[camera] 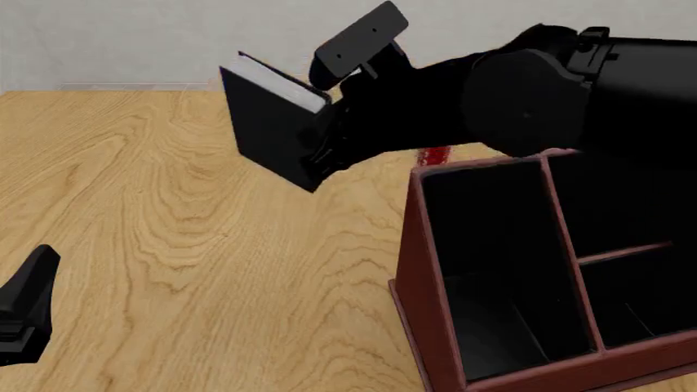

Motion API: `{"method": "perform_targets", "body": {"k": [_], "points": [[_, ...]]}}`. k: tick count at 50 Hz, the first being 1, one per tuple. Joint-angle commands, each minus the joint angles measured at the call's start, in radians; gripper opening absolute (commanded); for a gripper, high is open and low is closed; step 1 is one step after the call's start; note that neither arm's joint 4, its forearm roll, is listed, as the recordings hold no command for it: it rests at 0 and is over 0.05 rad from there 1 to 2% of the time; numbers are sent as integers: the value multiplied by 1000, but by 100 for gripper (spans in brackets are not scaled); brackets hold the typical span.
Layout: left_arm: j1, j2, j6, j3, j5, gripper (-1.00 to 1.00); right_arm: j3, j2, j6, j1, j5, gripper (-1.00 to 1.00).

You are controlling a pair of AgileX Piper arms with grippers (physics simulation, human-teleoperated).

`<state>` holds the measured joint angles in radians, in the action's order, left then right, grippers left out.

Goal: Pick up the book and place it in the left compartment of the caddy.

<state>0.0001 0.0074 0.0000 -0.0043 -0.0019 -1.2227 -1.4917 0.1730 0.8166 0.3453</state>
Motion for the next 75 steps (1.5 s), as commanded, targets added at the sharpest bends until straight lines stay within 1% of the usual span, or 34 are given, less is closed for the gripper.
{"method": "perform_targets", "body": {"k": [1, 4, 6, 8, 9, 10, 12, 14, 17, 18, 20, 24, 25, 26, 27, 28, 29, 31, 33, 34, 36, 37, 40, 41, 50, 52, 58, 59, 61, 62, 64, 67, 69, 75], "points": [[0, 0, 0, 0, 0, 100, -121, 44, -17, -89, 94, -100], [0, 0, 0, 0, 0, 100, -133, 53, 6, -124, 100, -100], [0, 0, 0, 0, 0, 100, -138, 79, 7, -112, 128, -100], [0, 0, 0, 0, 0, 100, -147, 88, 27, -140, 136, -100], [0, 0, 0, 0, 0, 100, -149, 101, 25, -130, 149, -100], [0, 0, 0, 0, 0, 100, -147, 111, 37, -136, 151, -100], [0, 0, 0, 0, 0, 100, -159, 120, 32, -152, 169, -100], [0, 0, 0, 0, 0, 100, -156, 133, 63, -189, 170, -100], [0, 0, 0, 0, 0, 100, -168, 140, 42, -189, 193, -100], [0, 0, 0, 0, 0, 100, -171, 151, 51, -207, 198, -100], [0, 0, 0, 0, 0, 100, -179, 170, 42, -208, 219, -100], [0, 0, 0, 0, 0, 100, -181, 198, 48, -234, 225, -100], [0, 0, 0, 0, 0, 100, -188, 203, 41, -251, 237, -100], [0, 0, 0, 0, 0, 100, -183, 215, 58, -275, 231, -100], [0, 0, 0, 0, 0, 100, -192, 213, 38, -299, 244, -100], [0, 0, 0, 0, 0, 100, -192, 213, 38, -299, 244, -100], [0, 0, 0, 0, 0, 100, -186, 222, 51, -328, 236, -100], [0, 0, 0, 0, 0, 100, -190, 227, 34, -342, 245, -100], [0, 0, 0, 0, 0, 100, -185, 250, 46, -379, 237, -100], [0, 0, 0, 0, 0, 100, -184, 250, 46, -379, 237, -100], [0, 0, 0, 0, 0, 100, -194, 257, 32, -423, 249, -100], [0, 0, 0, 0, 0, 100, -203, 253, 13, -429, 263, -100], [0, 0, 0, 0, 0, 100, -204, 265, 12, -453, 265, -100], [0, 0, 0, 0, 0, 100, -211, 267, -4, -466, 278, -100], [0, 0, 0, 0, 0, 100, -215, 320, -17, -534, 332, -100], [0, 0, 0, 0, 0, 100, -202, 337, -31, -550, 341, -100], [0, 0, 0, 0, 0, 100, -181, 376, -57, -565, 362, -100], [0, 0, 0, 0, 0, 100, -175, 385, -57, -583, 364, -100], [0, 0, 0, 0, 0, 100, -167, 393, -66, -577, 373, -100], [0, 0, 0, 0, 0, 100, -162, 398, -72, -601, 379, -100], [0, 0, 0, 0, 0, 100, -158, 395, -99, -600, 398, -100], [0, 0, 0, 0, 0, 100, -146, 402, -93, -603, 400, -100], [0, 0, 0, 0, 0, 100, -147, 390, -120, -602, 431, -100], [0, 0, 0, 0, 0, 100, -161, 399, -115, -601, 492, -100]]}}
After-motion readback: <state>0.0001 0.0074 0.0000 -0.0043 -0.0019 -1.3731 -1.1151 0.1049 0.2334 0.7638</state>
